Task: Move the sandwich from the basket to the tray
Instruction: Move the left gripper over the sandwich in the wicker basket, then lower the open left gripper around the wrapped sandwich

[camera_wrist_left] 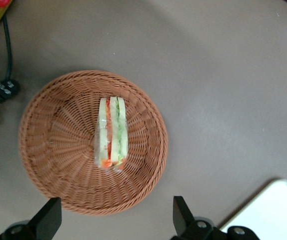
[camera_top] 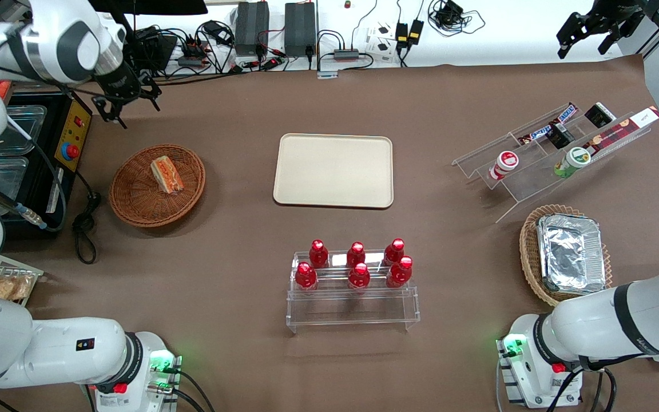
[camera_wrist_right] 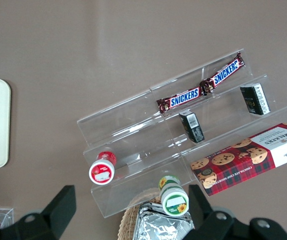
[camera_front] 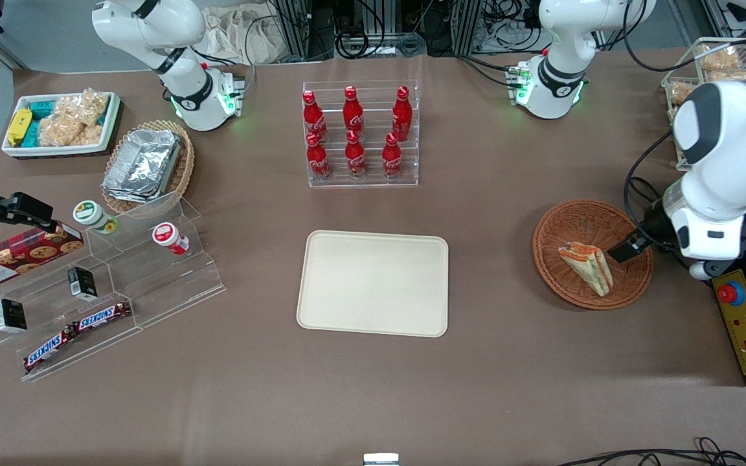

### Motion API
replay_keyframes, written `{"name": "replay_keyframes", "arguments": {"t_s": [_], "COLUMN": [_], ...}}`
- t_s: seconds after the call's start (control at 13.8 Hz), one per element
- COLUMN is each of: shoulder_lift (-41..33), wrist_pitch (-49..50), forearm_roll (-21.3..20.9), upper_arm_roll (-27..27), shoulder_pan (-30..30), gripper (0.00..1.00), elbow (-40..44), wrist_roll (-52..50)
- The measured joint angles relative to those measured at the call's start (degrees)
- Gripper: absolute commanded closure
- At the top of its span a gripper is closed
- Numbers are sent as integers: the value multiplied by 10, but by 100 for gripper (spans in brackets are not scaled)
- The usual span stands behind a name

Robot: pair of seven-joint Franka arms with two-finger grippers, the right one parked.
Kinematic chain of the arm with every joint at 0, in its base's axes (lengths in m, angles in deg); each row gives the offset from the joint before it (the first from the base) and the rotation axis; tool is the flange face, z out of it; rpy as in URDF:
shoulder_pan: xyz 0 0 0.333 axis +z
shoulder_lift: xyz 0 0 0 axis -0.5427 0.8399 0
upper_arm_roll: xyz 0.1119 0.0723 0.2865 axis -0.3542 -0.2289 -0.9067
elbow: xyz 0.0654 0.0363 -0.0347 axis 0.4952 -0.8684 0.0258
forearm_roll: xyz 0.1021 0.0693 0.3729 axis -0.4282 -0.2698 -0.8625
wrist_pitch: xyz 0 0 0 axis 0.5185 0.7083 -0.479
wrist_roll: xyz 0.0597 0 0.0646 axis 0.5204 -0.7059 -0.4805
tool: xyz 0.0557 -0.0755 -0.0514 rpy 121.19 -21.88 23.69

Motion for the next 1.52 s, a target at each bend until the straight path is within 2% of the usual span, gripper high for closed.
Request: {"name": "replay_keyframes", "arguments": {"t_s": [0.43,1.08,1.37,1.45,1.52], "shoulder_lift": [21,98,119,124,129], "wrist_pitch": [-115,-177,-202,-208,-211], "forearm_roll": [-9,-61,-66,-72,-76], "upper_arm_roll": [0,-7,-7,-8,-8], "shoulder_pan": [0,3,4,4,5], "gripper": [0,0,0,12,64], "elbow": [-89,-104,-105,-105,-105], "wrist_roll": [-85,-92,-92,-92,-92]}}
